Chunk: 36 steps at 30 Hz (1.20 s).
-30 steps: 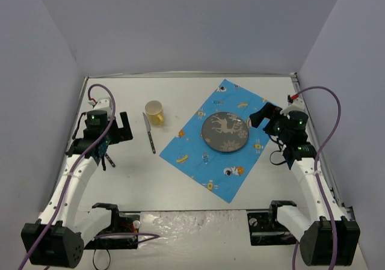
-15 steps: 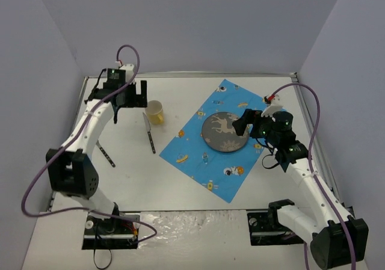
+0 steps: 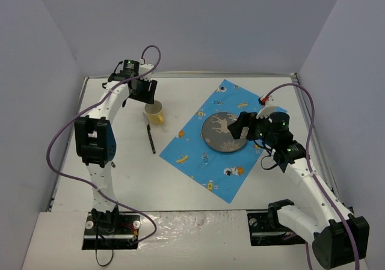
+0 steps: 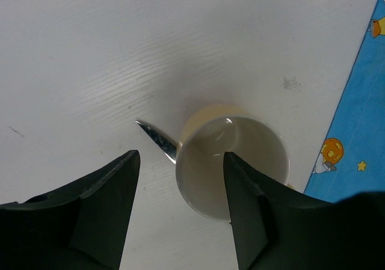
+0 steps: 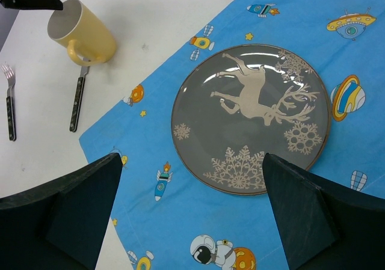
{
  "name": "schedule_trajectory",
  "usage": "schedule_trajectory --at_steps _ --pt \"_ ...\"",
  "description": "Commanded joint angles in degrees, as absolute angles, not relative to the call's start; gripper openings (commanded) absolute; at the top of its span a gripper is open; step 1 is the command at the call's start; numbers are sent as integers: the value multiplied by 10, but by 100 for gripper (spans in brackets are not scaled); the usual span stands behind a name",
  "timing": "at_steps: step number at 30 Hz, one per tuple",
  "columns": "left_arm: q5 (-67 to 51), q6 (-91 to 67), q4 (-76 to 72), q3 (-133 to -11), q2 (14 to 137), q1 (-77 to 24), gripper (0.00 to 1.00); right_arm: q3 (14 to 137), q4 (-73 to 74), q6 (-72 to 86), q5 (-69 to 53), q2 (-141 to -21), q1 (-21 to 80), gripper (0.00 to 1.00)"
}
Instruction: Set the dinner table for one person
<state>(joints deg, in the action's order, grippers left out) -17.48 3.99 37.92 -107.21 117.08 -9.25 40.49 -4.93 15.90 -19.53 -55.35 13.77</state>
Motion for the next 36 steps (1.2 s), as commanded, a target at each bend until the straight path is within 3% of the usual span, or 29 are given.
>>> schedule_trajectory --at_steps 1,19,22,25,36 --pt "-219 89 391 -1114 1163 -99 50 410 -83 145 -211 -560 145 100" --pt "-214 119 411 -1150 1220 -99 22 413 -83 143 -214 -567 155 100" --pt "-223 113 407 -1151 1219 -100 8 414 -82 142 -214 -568 158 100" --pt "-228 106 403 -1148 1216 -100 0 416 -83 138 -211 -572 163 100" --pt "-132 -6 457 -1111 1101 -145 0 483 -82 44 -178 -628 247 100"
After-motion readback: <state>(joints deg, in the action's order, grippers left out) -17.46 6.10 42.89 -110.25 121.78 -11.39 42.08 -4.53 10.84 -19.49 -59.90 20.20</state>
